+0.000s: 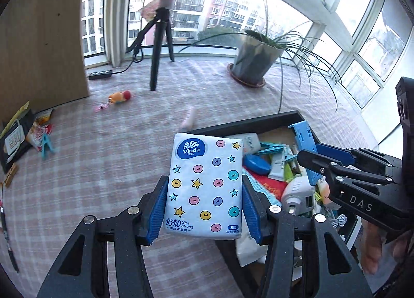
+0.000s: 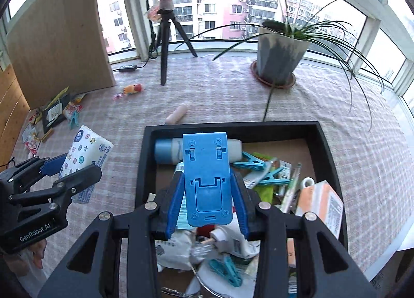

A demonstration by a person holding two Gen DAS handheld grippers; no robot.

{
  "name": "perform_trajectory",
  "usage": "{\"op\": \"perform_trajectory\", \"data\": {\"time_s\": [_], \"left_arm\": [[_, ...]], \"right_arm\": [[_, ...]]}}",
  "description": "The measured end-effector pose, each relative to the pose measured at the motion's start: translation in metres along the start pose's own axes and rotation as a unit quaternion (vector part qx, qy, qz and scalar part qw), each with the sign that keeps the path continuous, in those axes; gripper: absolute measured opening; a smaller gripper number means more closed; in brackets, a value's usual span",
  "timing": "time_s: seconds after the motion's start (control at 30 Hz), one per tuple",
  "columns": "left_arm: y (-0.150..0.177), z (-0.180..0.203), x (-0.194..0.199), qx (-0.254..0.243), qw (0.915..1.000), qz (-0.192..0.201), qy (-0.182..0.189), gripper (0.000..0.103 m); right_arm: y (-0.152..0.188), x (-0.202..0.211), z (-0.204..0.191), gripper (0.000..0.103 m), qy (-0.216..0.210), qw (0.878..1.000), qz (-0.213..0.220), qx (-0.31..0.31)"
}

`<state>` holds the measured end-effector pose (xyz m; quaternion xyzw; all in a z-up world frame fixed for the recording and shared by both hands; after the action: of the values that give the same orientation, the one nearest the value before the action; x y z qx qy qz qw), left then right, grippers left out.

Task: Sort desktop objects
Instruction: 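Open both tools to drop the tissue pack and phone stand into the tray, then move both tools back to the table toward the black pen and blue clothespin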

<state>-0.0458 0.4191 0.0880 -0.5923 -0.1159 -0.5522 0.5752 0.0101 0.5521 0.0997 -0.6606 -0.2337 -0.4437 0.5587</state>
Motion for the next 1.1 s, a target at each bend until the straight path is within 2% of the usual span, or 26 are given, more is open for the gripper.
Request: {"op": "perform_trajectory", "data": {"time_s": [0.2,0.4,0.47,0.53,0.8,1.1], "left_arm": [[-0.003,0.059,-0.016,-0.023,0.9992,-0.014,0.029,0.051],[-0.005,0.096,-0.026,-0.045,0.9977,-0.023,0.045,0.050],[-0.005,0.103,-0.027,-0.046,0.9971,-0.034,0.051,0.053],[-0.004,0.105,-0.023,-0.049,0.9970,-0.029,0.052,0.058],[-0.010,0.071,-0.008,-0.033,0.9992,-0.012,0.020,0.058],[0.001,-0.024,0.017,0.031,0.9988,-0.004,-0.038,0.058]], "right_arm": [[0.004,0.002,0.045,0.036,0.021,0.999,-0.001,-0.032],[0.008,0.006,0.071,0.036,0.032,0.999,0.001,-0.044],[0.009,0.007,0.077,0.037,0.034,0.998,-0.001,-0.046],[0.009,0.008,0.084,0.040,0.028,0.998,-0.002,-0.055],[0.007,0.011,0.071,0.041,0.021,0.998,0.003,-0.051],[-0.009,0.000,0.006,0.041,-0.012,1.000,0.007,-0.013]]}}
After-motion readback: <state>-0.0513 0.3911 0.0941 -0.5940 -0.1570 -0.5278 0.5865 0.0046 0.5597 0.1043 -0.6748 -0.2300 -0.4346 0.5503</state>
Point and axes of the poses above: each gripper's, at about its wrist camera, not at the fingertips, and x roughly against the way its jaws point, z to its right, y to its underside, the point moved 5 cm from there along -x, roughly the way its jaws point, and after that the axes turned 1 degree about y, right-handed, at the moved point
